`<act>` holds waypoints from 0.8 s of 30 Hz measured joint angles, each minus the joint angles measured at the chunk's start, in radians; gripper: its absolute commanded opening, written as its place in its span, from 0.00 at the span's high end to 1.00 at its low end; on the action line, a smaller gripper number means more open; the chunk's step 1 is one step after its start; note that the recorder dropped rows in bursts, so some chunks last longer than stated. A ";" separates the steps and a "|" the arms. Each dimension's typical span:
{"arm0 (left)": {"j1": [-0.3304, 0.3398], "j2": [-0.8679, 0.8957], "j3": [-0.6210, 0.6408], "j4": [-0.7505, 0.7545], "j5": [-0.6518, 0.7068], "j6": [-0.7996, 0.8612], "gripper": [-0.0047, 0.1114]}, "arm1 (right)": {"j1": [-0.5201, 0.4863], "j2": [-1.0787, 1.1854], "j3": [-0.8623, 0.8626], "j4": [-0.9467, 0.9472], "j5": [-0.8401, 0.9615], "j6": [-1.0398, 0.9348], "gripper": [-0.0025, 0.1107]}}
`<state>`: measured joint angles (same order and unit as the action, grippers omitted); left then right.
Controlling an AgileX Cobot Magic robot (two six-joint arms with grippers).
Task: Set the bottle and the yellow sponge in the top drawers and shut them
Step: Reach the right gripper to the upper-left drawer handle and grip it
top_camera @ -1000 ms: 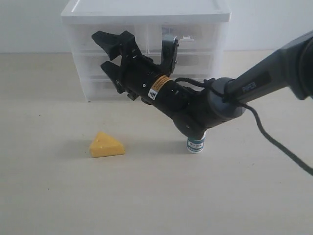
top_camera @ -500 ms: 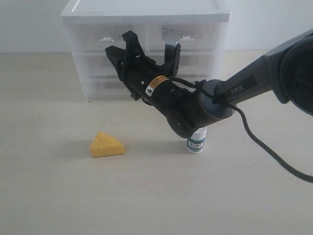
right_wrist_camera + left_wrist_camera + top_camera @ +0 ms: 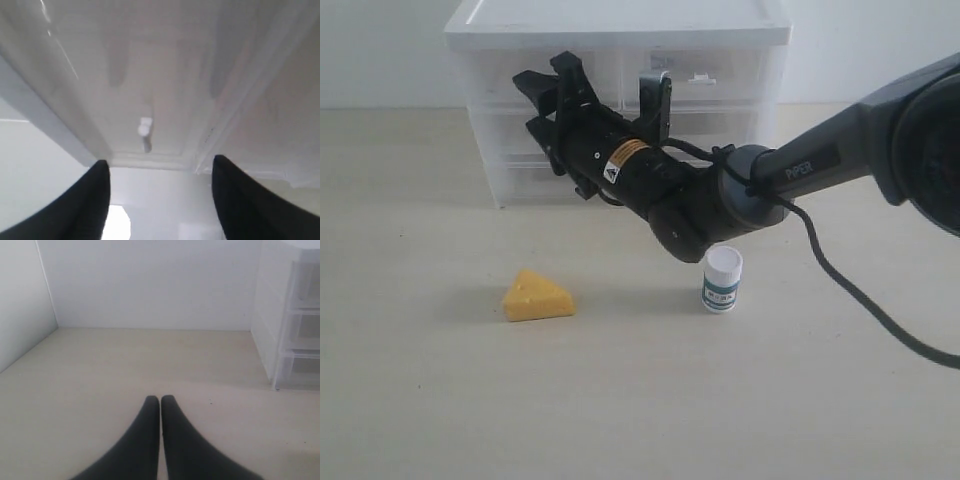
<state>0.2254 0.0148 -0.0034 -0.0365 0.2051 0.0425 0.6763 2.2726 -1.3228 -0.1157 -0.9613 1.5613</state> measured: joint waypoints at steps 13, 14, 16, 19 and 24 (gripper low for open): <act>0.000 0.000 0.000 0.000 0.000 0.000 0.93 | 0.002 0.016 -0.101 0.028 0.094 -0.043 0.98; 0.000 0.000 0.000 0.000 0.000 0.000 0.93 | 0.002 0.016 -0.101 0.028 0.094 -0.043 0.98; 0.000 0.000 0.000 0.000 0.000 0.000 0.93 | 0.002 0.017 -0.101 0.021 0.094 -0.043 0.98; 0.000 0.000 0.000 0.000 0.000 0.000 0.93 | 0.000 0.017 -0.082 0.001 0.065 -0.053 0.98; 0.000 0.000 0.000 0.000 0.000 0.000 0.93 | 0.002 0.010 0.017 -0.064 -0.089 -0.062 0.98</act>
<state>0.2254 0.0148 -0.0034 -0.0365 0.2051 0.0425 0.6784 2.2822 -1.3060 -0.1796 -1.0500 1.4990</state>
